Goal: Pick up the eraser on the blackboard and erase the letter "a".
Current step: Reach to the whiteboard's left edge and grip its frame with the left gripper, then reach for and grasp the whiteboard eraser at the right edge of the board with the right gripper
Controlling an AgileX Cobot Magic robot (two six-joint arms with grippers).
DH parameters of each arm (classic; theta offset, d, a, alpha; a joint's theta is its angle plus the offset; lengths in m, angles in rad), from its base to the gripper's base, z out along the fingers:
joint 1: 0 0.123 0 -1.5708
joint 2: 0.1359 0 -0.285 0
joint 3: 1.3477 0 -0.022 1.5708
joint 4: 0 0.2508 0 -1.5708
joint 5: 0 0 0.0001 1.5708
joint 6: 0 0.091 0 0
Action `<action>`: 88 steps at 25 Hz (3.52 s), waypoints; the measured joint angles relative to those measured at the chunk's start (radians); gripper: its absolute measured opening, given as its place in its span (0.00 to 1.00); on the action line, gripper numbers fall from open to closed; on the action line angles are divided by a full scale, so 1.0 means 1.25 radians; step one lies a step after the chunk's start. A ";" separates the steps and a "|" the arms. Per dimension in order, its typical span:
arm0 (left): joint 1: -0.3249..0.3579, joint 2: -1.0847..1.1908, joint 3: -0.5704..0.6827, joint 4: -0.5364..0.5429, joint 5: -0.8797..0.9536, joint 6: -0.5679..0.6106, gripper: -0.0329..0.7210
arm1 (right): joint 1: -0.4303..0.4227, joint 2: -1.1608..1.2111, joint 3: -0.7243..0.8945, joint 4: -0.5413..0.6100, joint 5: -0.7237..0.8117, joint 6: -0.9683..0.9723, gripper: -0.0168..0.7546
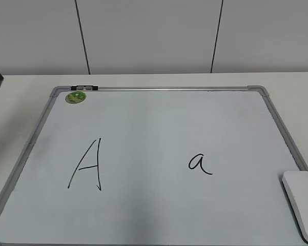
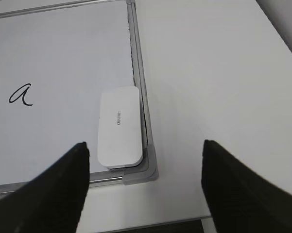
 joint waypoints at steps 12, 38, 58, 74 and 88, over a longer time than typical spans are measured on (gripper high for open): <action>0.000 0.256 -0.086 -0.034 0.002 -0.004 0.36 | 0.000 0.000 0.000 0.000 -0.001 0.000 0.71; 0.068 0.461 -0.205 -0.082 -0.004 0.075 0.36 | 0.000 0.000 0.000 0.000 -0.001 0.000 0.71; 0.083 0.483 -0.214 -0.132 -0.016 0.077 0.12 | 0.000 0.000 0.000 0.000 -0.001 0.000 0.71; 0.083 0.483 -0.214 -0.136 -0.014 0.079 0.08 | 0.000 0.240 -0.073 0.009 -0.035 0.000 0.71; 0.083 0.483 -0.215 -0.136 -0.011 0.080 0.09 | 0.021 0.820 -0.166 0.120 -0.037 -0.068 0.76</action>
